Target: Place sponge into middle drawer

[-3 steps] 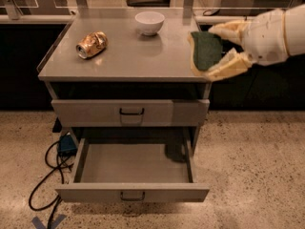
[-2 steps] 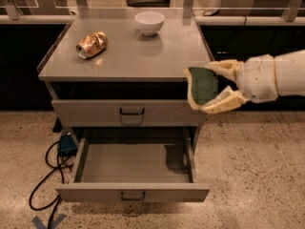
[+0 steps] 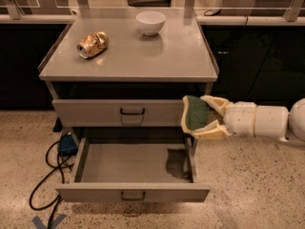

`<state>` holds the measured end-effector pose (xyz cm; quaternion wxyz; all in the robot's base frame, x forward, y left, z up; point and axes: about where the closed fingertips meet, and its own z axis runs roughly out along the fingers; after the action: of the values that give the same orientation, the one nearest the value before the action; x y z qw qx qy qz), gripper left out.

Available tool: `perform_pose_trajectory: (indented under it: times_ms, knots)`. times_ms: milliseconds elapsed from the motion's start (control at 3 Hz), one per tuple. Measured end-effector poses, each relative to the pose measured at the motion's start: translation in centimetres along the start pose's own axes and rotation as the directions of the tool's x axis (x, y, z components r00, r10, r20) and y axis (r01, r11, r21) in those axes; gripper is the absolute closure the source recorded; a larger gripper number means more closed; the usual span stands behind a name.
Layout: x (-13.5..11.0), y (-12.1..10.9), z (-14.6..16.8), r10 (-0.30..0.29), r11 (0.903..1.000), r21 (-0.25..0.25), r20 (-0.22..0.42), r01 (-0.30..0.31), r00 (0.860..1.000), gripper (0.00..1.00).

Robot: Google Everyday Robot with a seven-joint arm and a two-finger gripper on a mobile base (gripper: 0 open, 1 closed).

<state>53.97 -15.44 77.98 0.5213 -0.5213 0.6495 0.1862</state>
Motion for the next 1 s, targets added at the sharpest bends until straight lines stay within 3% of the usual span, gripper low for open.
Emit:
perform_pose_trajectory:
  times_ms: [333, 667, 1000]
  knots:
    - [0.2, -0.5, 0.2, 0.004, 0.9997, 0.023, 0.0, -0.004, 1.0, 1.0]
    - [0.3, -0.8, 0.6, 0.008, 1.0, -0.002, 0.018, -0.008, 1.0, 1.0]
    - [4.0, -1.9, 3.2, 0.054, 0.996, -0.069, -0.033, -0.056, 0.998, 1.0]
